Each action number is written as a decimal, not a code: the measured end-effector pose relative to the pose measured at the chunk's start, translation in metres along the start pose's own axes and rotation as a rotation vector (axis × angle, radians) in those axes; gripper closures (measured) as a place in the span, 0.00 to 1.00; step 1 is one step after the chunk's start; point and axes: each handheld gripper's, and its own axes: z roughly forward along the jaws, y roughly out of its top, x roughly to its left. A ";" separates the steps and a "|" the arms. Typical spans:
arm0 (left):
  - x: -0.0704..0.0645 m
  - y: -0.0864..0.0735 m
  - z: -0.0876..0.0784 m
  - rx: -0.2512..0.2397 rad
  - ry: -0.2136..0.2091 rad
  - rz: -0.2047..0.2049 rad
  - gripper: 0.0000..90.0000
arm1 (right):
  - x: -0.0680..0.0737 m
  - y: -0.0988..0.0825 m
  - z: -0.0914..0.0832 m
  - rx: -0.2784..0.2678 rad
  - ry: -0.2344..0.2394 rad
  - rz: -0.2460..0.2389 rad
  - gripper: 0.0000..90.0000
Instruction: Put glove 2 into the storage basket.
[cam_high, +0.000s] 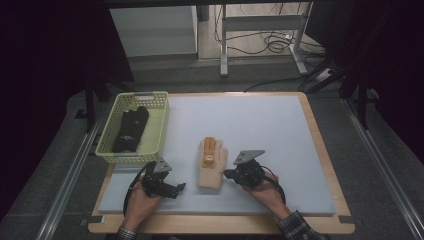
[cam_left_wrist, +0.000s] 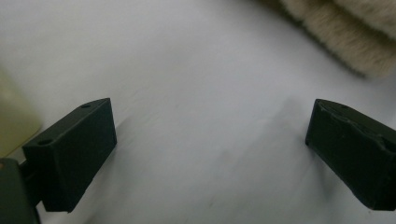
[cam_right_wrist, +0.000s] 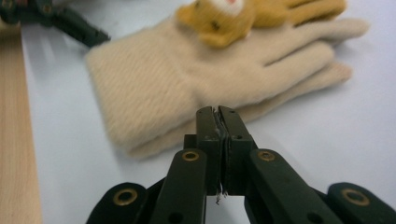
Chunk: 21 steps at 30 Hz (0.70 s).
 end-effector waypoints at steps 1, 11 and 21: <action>0.001 -0.001 0.000 -0.008 -0.007 -0.009 0.03 | 0.001 -0.002 0.000 0.003 0.005 -0.003 0.98; 0.001 -0.001 0.000 -0.005 -0.008 -0.010 0.03 | 0.013 -0.011 0.012 0.033 0.030 -0.014 0.98; 0.002 -0.001 0.001 -0.005 -0.009 -0.010 0.03 | 0.018 -0.002 0.025 0.027 0.045 -0.021 0.98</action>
